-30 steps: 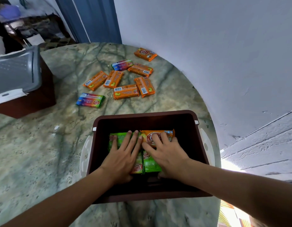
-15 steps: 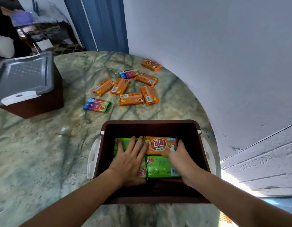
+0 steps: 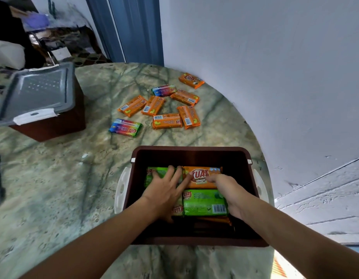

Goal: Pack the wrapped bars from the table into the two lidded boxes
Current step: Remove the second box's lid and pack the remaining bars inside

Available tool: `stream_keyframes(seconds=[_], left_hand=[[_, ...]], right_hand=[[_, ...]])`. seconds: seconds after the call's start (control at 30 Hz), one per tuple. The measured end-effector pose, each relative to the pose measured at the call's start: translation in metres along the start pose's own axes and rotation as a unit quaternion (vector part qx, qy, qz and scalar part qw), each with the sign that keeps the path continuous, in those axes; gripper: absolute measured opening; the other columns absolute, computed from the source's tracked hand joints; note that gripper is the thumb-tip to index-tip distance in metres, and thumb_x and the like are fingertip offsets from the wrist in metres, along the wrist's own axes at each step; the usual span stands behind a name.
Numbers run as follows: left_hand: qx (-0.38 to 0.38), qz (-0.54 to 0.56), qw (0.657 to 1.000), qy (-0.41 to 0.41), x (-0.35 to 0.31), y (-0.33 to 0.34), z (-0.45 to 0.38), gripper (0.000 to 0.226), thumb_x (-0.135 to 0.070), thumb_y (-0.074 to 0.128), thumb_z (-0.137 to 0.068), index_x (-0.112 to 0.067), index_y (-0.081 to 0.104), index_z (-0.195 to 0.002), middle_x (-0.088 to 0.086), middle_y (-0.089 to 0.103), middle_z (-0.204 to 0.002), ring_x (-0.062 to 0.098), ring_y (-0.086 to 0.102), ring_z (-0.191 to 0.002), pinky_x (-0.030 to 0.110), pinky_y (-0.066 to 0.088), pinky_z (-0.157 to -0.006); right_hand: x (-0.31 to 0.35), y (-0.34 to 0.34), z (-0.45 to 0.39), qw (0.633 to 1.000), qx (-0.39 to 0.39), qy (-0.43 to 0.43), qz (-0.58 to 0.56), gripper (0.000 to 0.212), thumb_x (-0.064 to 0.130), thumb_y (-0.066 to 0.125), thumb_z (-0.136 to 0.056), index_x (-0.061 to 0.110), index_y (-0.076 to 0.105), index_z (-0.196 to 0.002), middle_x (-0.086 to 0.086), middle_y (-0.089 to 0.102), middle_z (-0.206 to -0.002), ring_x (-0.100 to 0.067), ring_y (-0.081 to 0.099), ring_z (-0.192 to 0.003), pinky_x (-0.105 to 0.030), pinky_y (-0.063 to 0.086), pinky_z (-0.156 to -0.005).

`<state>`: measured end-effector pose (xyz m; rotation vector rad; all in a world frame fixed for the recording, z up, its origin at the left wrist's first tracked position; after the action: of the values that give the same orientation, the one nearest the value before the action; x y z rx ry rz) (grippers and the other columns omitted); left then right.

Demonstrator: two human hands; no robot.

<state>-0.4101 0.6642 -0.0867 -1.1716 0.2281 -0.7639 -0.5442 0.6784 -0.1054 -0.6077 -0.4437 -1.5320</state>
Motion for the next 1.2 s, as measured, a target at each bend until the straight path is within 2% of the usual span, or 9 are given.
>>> stream_keyframes(seconds=[0.13, 0.3, 0.43, 0.53, 0.67, 0.83, 0.97, 1.1, 1.2], left_hand=[[0.004, -0.009, 1.000, -0.007, 0.001, 0.000, 0.002, 0.134, -0.056, 0.076, -0.065, -0.014, -0.021, -0.148, 0.022, -0.001, -0.155, 0.040, 0.008, -0.141, 0.066, 0.029, -0.103], [0.001, -0.010, 1.000, -0.007, 0.000, 0.001, 0.002, 0.133, -0.059, 0.074, -0.066, -0.013, -0.020, -0.148, 0.023, -0.004, -0.156, 0.042, 0.006, -0.142, 0.068, 0.027, -0.104], [-0.001, -0.006, 1.000, -0.003, -0.001, 0.000, 0.001, 0.133, -0.058, 0.074, -0.066, -0.011, -0.020, -0.147, 0.026, -0.004, -0.155, 0.044, 0.006, -0.141, 0.072, 0.026, -0.102], [-0.002, -0.003, 1.000, -0.003, -0.003, 0.000, 0.000, 0.133, -0.060, 0.074, -0.066, -0.010, -0.019, -0.148, 0.026, -0.003, -0.155, 0.045, 0.007, -0.140, 0.073, 0.026, -0.100], [-0.017, 0.019, 1.000, -0.009, -0.004, 0.001, 0.001, 0.126, -0.071, 0.063, -0.069, -0.010, -0.014, -0.149, 0.026, -0.001, -0.154, 0.046, 0.007, -0.140, 0.075, 0.023, -0.099], [-0.013, 0.038, 0.998, -0.040, -0.012, -0.015, -0.001, 0.128, -0.083, 0.056, -0.061, -0.006, 0.003, -0.149, 0.025, 0.006, -0.152, 0.046, 0.010, -0.138, 0.074, 0.022, -0.100], [-0.094, 0.027, 0.994, 0.040, -0.055, -0.048, -0.020, 0.120, -0.071, 0.067, -0.062, -0.004, 0.014, -0.146, 0.024, 0.015, -0.151, 0.042, 0.019, -0.136, 0.070, 0.025, -0.102], [-0.075, 0.018, 0.995, 0.062, -0.083, -0.043, -0.045, 0.120, -0.065, 0.066, -0.070, -0.003, 0.001, -0.149, 0.025, -0.005, -0.157, 0.044, 0.001, -0.143, 0.074, 0.015, -0.104], [-0.084, 0.031, 0.994, 0.055, -0.084, -0.035, -0.051, 0.111, -0.059, 0.064, -0.075, -0.002, 0.004, -0.149, 0.028, 0.001, -0.156, 0.047, 0.004, -0.142, 0.076, 0.017, -0.101]], right_hand=[[-0.005, 0.005, 0.009, 0.999, 0.030, -0.021, -0.006, 0.029, 0.024, 0.057, -0.093, 0.023, 0.054, -0.121, -0.010, 0.066, -0.116, -0.031, 0.063, -0.106, -0.049, 0.048, -0.098], [-0.023, -0.008, 0.015, 0.997, 0.022, 0.017, -0.075, 0.025, 0.036, 0.051, -0.096, 0.017, 0.062, -0.109, -0.011, 0.072, -0.098, -0.023, 0.071, -0.073, -0.028, 0.054, -0.056], [-0.018, -0.006, 0.009, 0.995, -0.005, 0.025, -0.101, 0.036, 0.045, 0.054, -0.090, 0.019, 0.068, -0.110, -0.015, 0.069, -0.110, -0.034, 0.070, -0.093, -0.051, 0.055, -0.085], [-0.013, -0.005, 0.010, 0.991, -0.002, 0.006, -0.133, 0.038, 0.042, 0.054, -0.090, 0.017, 0.063, -0.117, -0.016, 0.069, -0.109, -0.034, 0.069, -0.092, -0.049, 0.057, -0.079], [-0.015, -0.017, 0.017, 0.986, -0.009, -0.017, -0.166, 0.036, 0.010, 0.049, -0.093, 0.012, 0.046, -0.129, -0.016, 0.064, -0.104, -0.029, 0.065, -0.076, -0.034, 0.050, -0.057], [-0.017, -0.016, 0.018, 0.979, -0.017, -0.026, -0.199, 0.059, -0.004, 0.045, -0.088, 0.020, 0.037, -0.142, -0.007, 0.058, -0.100, -0.034, 0.061, -0.096, -0.044, 0.052, -0.072], [-0.017, -0.010, 0.020, 0.977, 0.002, 0.000, -0.214, 0.027, 0.011, 0.047, -0.095, 0.017, 0.054, -0.120, -0.016, 0.063, -0.104, -0.036, 0.063, -0.094, -0.051, 0.054, -0.080], [-0.015, -0.010, 0.025, 0.961, 0.020, 0.003, -0.276, 0.019, 0.031, 0.045, -0.100, 0.031, 0.054, -0.116, -0.007, 0.062, -0.099, -0.031, 0.061, -0.099, -0.049, 0.051, -0.087], [-0.019, -0.013, 0.027, 0.962, 0.012, 0.001, -0.271, 0.019, 0.035, 0.045, -0.100, 0.032, 0.055, -0.116, -0.004, 0.063, -0.102, -0.024, 0.059, -0.097, -0.047, 0.047, -0.094]])
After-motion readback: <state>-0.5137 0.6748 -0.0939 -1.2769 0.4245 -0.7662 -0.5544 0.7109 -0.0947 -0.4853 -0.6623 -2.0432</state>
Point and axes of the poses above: each hand's wrist, its own z-axis away from the middle knuckle, its own y-axis out of the palm, x = y × z, the point moved 10 cm from there along -z, towards the middle knuckle
